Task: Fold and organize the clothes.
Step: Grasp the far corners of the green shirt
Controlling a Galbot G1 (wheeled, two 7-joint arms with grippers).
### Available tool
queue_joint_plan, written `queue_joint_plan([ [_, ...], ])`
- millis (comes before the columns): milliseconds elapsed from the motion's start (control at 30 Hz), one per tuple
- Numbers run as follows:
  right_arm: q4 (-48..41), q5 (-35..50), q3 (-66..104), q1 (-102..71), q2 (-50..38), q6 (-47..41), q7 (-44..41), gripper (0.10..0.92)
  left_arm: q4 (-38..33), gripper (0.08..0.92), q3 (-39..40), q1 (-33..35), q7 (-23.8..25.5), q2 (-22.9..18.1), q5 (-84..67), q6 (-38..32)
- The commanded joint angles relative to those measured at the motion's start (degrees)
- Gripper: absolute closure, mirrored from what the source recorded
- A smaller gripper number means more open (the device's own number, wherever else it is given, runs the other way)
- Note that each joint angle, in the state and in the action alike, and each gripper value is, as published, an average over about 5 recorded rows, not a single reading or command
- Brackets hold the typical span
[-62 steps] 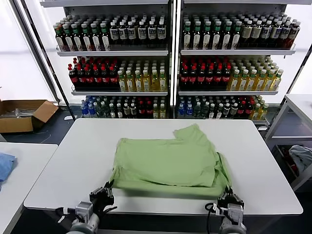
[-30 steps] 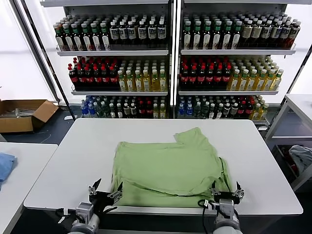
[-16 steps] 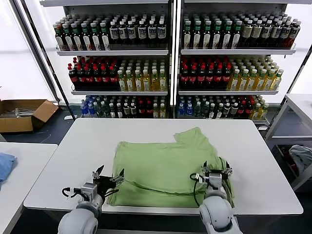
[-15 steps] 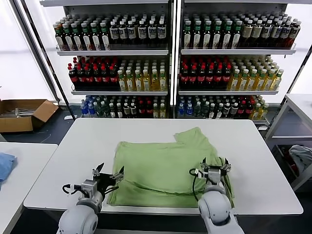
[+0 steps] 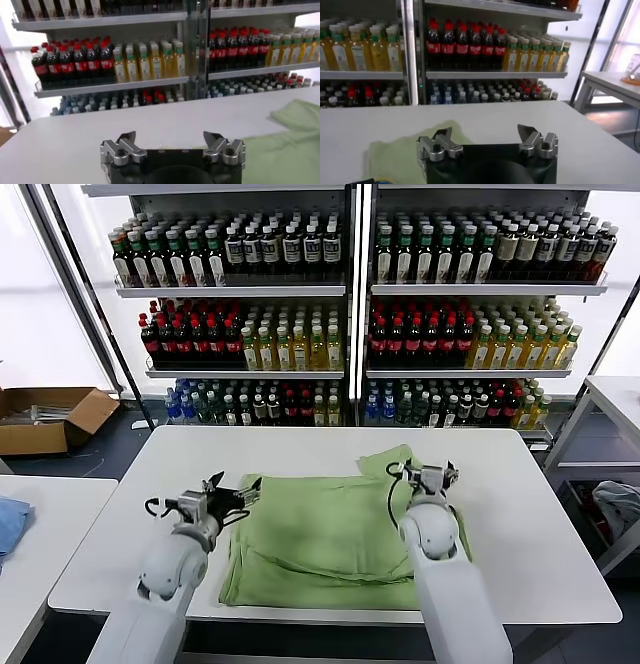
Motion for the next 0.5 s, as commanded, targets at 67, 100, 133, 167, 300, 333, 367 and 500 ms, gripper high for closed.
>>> queue_joint_plan([
  [67,-14.41,2.44,-0.11,11.47,0.51,0.08,-1.46,0.203,16.51,0.177,3.52,-14.16,0.29,0.18,-2.24,-0.12],
  [100,-15.81,2.2,0.09,11.97,0.86,0.22,-1.8,0.203,17.69,0.177,3.7,-14.63,0.36,0.02,-2.06,-0.22],
  [133,-17.34,1.89,0.3,12.47,1.26,0.4,-2.15,0.203,18.6,0.177,3.9,-14.94,0.43,-0.1,-1.91,-0.28],
  [167,-18.8,1.56,0.49,12.91,1.67,0.59,-2.47,0.203,19.38,0.177,4.11,-15.17,0.49,-0.2,-1.74,-0.31],
  [300,-23.76,0.31,1.05,14.69,3.3,1.45,-3.57,0.203,21.58,0.177,4.79,-15.6,0.66,-0.75,-1.08,-0.27],
  [333,-24.64,0.02,1.07,15.04,3.55,1.66,-3.81,0.203,22.03,0.177,4.86,-15.63,0.68,-0.9,-0.94,-0.26],
  [367,-25.44,-0.31,1.09,15.36,3.76,1.88,-4.05,0.203,22.44,0.177,4.9,-15.6,0.67,-1.03,-0.83,-0.23],
  [500,-28.5,-1.2,1.3,16.51,4.36,2.65,-4.59,0.203,23.49,0.177,4.88,-15.26,0.59,-1.38,-0.71,0.01],
])
